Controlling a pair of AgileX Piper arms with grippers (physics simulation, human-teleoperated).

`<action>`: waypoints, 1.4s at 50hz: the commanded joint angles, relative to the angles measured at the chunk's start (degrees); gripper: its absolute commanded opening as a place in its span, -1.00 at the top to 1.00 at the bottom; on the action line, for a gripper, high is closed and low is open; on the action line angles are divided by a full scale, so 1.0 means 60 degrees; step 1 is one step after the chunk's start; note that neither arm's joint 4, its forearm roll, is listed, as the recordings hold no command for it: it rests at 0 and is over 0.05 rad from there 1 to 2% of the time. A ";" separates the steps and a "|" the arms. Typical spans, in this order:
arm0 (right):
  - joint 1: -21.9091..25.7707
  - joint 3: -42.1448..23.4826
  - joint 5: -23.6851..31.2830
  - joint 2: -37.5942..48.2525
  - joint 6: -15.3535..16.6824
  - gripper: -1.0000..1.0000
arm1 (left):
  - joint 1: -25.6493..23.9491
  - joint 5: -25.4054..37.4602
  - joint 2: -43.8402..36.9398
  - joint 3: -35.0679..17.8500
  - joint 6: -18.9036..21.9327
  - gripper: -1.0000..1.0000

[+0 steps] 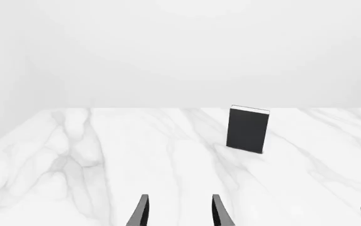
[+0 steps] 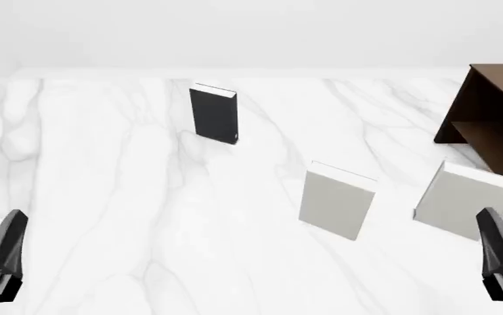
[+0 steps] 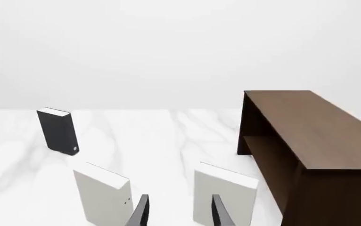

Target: Pick up the book on the left and place it on top of the shelf.

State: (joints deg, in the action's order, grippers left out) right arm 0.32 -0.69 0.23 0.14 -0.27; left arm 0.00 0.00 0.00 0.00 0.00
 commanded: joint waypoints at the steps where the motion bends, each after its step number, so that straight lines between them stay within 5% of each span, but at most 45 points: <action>1: 0.0167 -0.0308 0.0100 0.0034 -0.0127 -1.00 | 0.0000 0.0000 0.0000 0.0000 0.0000 -1.00; 16: 0.0109 -0.0495 0.0254 -0.0002 -0.0053 -1.00 | 0.0000 0.0000 0.0000 0.0000 0.0000 -1.00; 28: 0.0606 -0.1827 0.0954 0.0317 0.0052 -1.00 | 0.0000 0.0000 0.0000 0.0000 0.0000 -1.00; 70: 0.2889 -0.6409 0.0904 0.5832 0.2055 -1.00 | 0.0000 0.0000 0.0000 0.0000 0.0000 -1.00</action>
State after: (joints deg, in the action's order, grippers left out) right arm 14.75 -33.54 5.00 28.11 9.25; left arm 0.00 0.00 0.00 0.00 0.00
